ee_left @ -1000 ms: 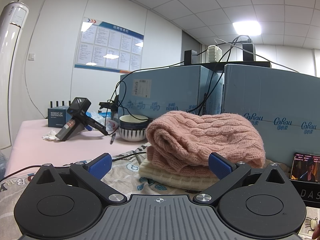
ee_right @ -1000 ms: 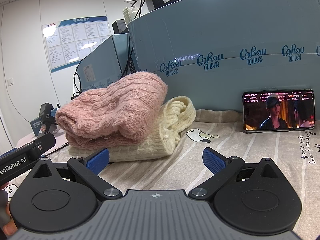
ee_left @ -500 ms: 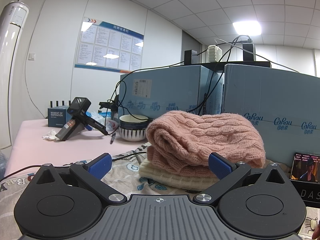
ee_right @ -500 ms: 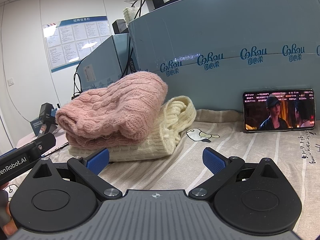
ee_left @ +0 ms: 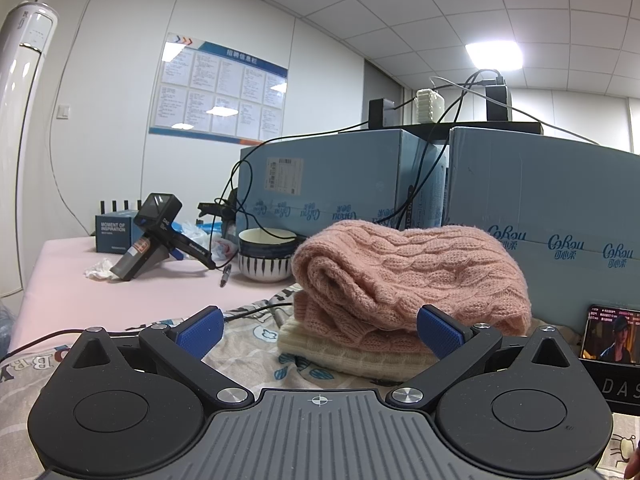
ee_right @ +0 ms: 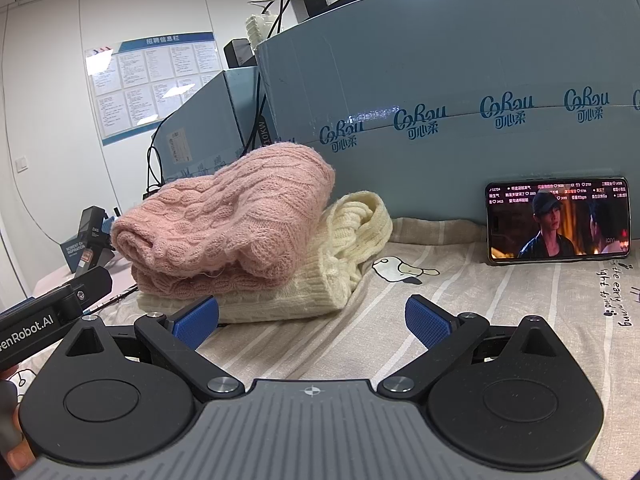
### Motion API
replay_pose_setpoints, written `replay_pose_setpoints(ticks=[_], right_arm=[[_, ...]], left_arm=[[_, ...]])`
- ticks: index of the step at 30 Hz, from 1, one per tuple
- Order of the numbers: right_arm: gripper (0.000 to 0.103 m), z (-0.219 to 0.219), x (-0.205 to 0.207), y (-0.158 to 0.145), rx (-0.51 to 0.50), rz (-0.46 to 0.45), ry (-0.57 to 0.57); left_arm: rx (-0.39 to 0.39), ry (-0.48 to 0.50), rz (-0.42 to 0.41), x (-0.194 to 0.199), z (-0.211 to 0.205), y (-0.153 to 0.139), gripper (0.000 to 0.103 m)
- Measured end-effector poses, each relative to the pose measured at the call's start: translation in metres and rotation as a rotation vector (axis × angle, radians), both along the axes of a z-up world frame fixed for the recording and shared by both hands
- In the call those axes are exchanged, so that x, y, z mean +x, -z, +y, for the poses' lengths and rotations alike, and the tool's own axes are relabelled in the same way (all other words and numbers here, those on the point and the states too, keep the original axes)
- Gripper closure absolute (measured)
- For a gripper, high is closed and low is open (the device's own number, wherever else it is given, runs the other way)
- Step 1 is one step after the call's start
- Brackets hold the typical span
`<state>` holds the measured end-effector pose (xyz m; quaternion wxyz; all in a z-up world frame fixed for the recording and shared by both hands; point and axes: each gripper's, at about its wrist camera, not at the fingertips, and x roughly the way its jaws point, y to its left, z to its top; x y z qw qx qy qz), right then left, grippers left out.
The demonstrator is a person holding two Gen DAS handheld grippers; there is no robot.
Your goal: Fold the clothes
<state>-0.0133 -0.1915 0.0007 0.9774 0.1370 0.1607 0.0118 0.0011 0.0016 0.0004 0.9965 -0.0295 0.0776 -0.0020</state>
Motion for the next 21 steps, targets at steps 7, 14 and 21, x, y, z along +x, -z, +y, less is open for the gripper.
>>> replay_pose_setpoints(ticks=[7,14,21], right_arm=[[0.002,0.0004,-0.0003,-0.0002,-0.001,-0.001,0.001],[0.002,0.0007,-0.0027,-0.0008,-0.006,-0.012,0.010],[0.002,-0.0010,-0.0054,-0.0017,0.003,-0.028,0.018]], left_arm=[[0.000,0.001,-0.002,-0.0002,0.0002,-0.0001,0.000],[-0.022,0.013,-0.005,-0.0015,0.0037,-0.0010,0.000],[-0.053,0.060,-0.004,-0.0027,0.0058,-0.0016,0.000]])
